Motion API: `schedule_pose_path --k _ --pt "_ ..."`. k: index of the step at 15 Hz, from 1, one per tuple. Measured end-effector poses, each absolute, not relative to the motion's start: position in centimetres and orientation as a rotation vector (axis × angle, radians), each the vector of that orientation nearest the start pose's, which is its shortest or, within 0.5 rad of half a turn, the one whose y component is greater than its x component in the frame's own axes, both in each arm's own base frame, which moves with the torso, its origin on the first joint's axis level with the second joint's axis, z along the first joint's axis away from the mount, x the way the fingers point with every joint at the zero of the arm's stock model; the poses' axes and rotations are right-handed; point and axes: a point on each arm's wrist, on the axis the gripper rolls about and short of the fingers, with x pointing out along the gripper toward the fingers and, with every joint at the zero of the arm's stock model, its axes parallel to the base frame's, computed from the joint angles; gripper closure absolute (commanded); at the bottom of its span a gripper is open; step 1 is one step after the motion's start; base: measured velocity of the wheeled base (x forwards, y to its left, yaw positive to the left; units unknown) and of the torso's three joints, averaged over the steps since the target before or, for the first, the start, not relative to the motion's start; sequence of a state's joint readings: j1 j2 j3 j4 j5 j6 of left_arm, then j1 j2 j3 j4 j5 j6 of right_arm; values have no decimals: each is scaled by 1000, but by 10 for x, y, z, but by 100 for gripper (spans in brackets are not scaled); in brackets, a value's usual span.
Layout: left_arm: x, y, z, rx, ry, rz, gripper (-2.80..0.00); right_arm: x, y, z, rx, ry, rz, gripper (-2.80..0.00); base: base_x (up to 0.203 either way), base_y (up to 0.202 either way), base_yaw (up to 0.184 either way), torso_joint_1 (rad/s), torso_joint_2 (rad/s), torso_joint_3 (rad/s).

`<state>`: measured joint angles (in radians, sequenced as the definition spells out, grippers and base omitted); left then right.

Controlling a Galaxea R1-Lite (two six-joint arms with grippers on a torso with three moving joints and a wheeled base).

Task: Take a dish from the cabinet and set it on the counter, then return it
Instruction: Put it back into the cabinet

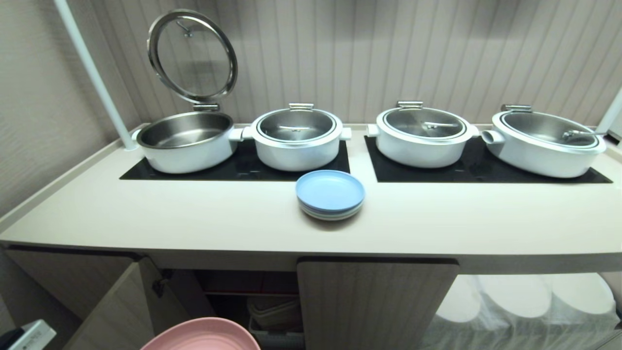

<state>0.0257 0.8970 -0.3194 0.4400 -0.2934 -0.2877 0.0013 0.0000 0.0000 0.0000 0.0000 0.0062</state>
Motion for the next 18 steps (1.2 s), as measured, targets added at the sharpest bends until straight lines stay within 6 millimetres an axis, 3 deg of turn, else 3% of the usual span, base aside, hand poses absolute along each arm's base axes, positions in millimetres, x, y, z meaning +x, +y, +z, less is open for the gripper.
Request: schedule_pose_path --k 18 --pt "54 -5 116 -428 1044 -99 0 -23 -1 76 34 -1 -21 0 0 0 0 -140 301 153"
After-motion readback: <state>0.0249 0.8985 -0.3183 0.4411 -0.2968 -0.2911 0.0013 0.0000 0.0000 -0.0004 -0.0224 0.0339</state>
